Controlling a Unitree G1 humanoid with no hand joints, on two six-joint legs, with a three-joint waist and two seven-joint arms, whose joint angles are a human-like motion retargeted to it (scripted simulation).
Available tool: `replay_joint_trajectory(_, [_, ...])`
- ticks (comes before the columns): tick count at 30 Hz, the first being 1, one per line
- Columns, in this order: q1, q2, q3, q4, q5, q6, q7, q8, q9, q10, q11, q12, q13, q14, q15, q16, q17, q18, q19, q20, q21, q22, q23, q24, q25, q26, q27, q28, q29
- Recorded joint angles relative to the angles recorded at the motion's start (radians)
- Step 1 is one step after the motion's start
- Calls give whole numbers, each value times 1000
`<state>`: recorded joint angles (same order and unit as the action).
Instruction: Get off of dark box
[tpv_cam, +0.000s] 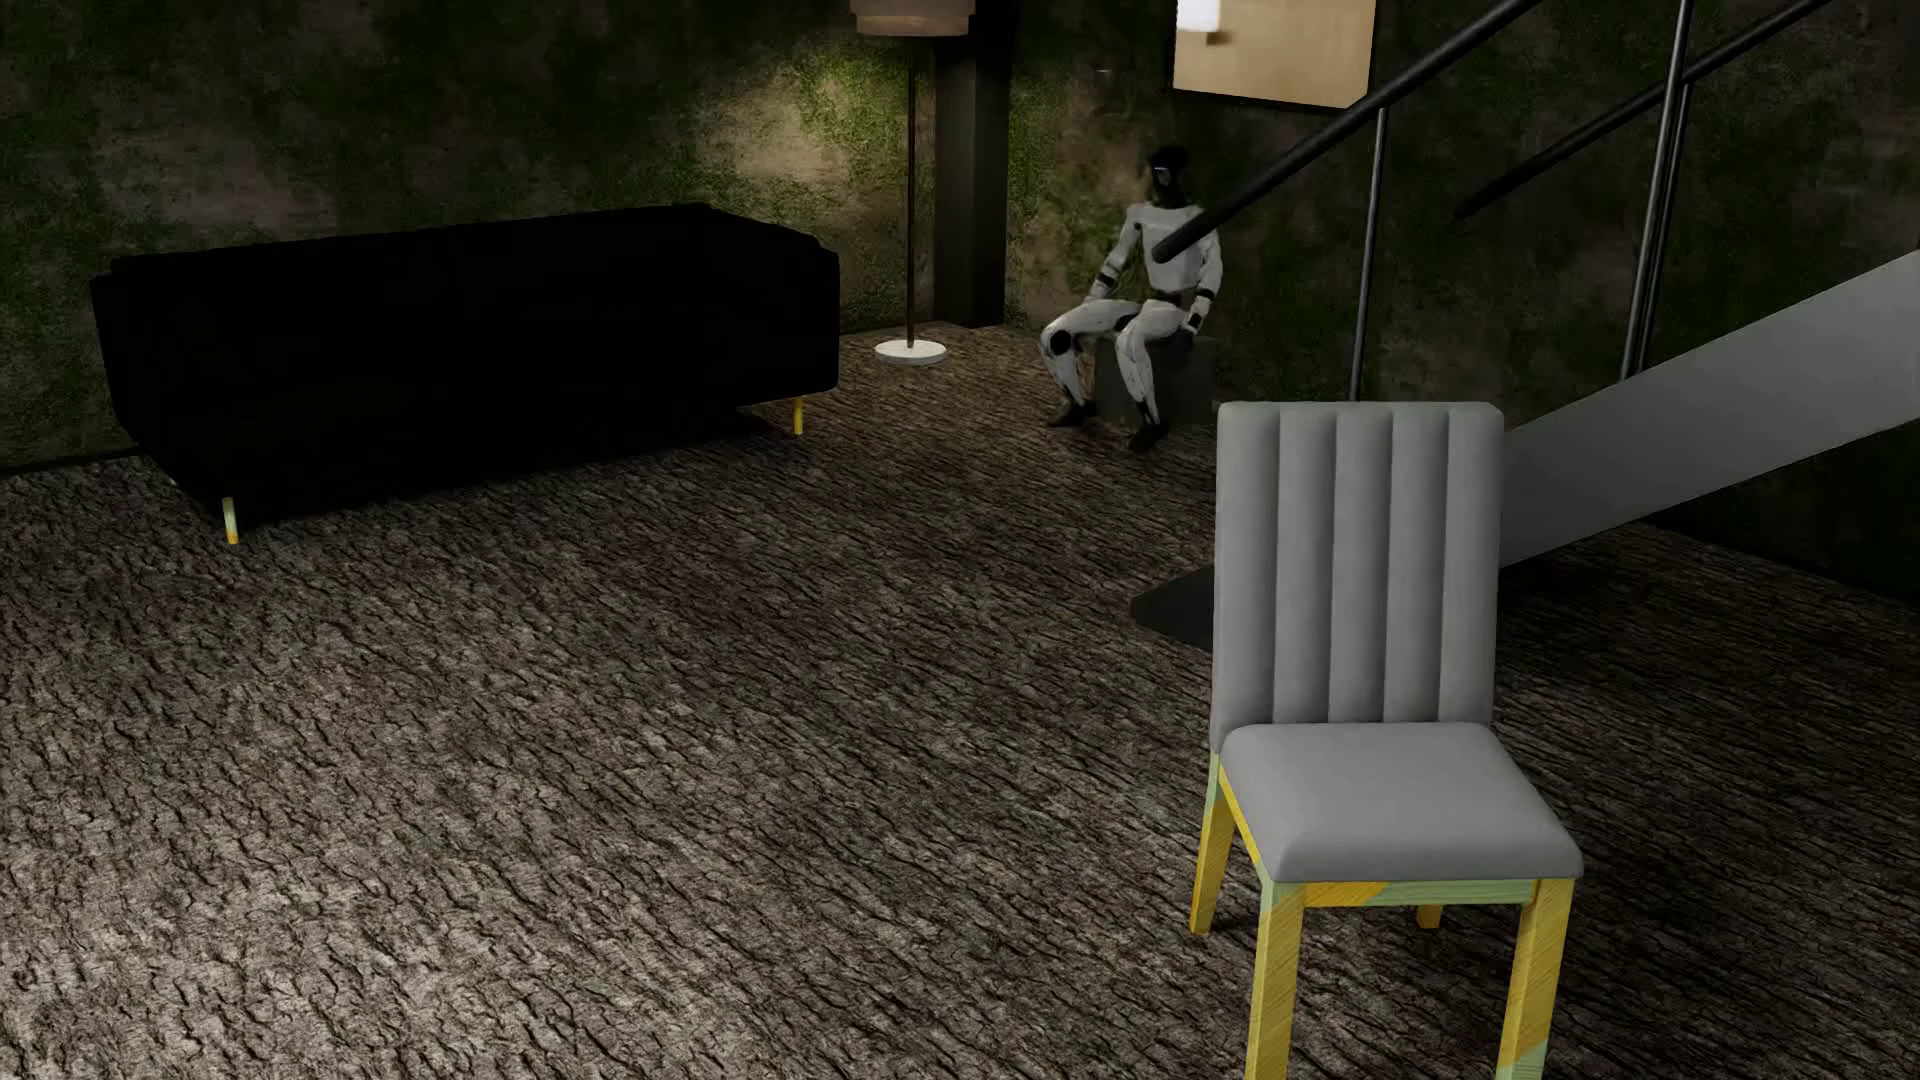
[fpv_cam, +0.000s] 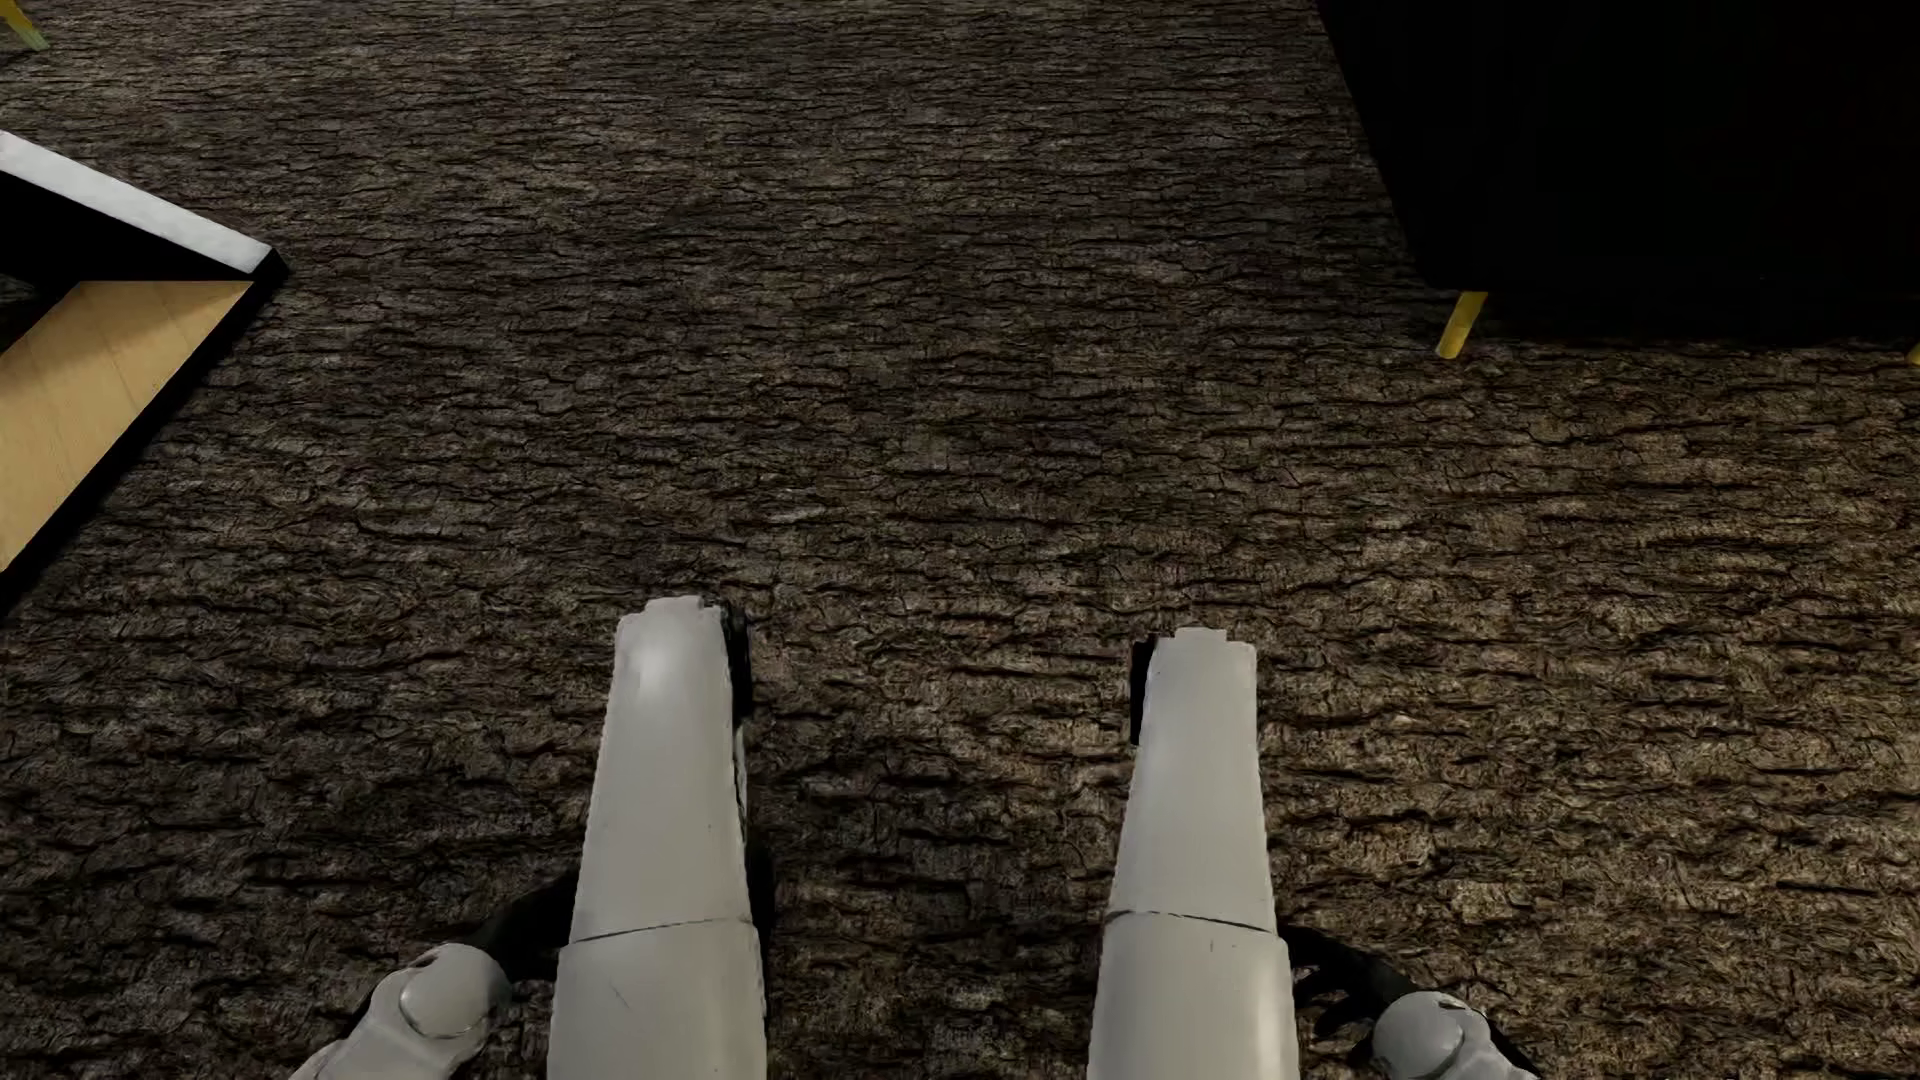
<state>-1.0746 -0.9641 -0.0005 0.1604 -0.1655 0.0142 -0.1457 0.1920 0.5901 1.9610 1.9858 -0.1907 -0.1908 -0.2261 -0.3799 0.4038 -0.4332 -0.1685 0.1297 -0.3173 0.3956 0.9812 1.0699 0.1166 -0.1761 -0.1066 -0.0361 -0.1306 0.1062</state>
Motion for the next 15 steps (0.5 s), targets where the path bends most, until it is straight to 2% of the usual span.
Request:
replay_joint_trajectory(1, [-1, 4, 1, -4, 3, -1, 0, -1, -6, 0, -1, 18, 40, 3, 1, -6, 6, 2, -4, -10, -20, 46, 24, 58, -44, -17, -10, -40, 24])
replay_joint_trajectory(2, [2, 6, 1, -3, 9, -4, 0, -1, -9, -2, -3, 43, 77, 4, 4, -16, 16, 4, -7, -13, -36, 75, 41, 107, -63, -33, -19, -61, 34])
replay_joint_trajectory(3, [6, 9, 1, -3, 12, -4, 0, -1, -9, -4, -4, 75, 112, 6, 7, -29, 25, 3, -9, -4, -54, 91, 49, 123, -60, -30, -11, -77, 43])
replay_joint_trajectory(7, [24, 23, 2, -4, 7, -1, 3, -2, -9, -12, -10, 162, 208, 15, 14, -71, 60, 2, -10, 38, -104, 105, 34, 93, -7, -4, 11, -77, 37])
replay_joint_trajectory(11, [43, 40, 2, -2, 8, 0, 3, -3, -15, -14, -10, 193, 232, 16, 13, -89, 86, 1, -12, 36, -76, 42, -42, 84, -38, -15, -11, -82, 59])
replay_joint_trajectory(14, [52, 44, 1, -7, 10, 3, 4, -2, -21, -15, -8, 185, 215, 15, 13, -96, 88, 1, -18, 29, -60, 31, -84, 71, -27, -15, -23, -68, 66])
replay_joint_trajectory(15, [54, 46, 1, -7, 11, 3, 4, -2, -22, -15, -7, 178, 207, 15, 13, -93, 86, 2, -19, 29, -55, 34, -89, 69, -34, -19, -28, -66, 45])
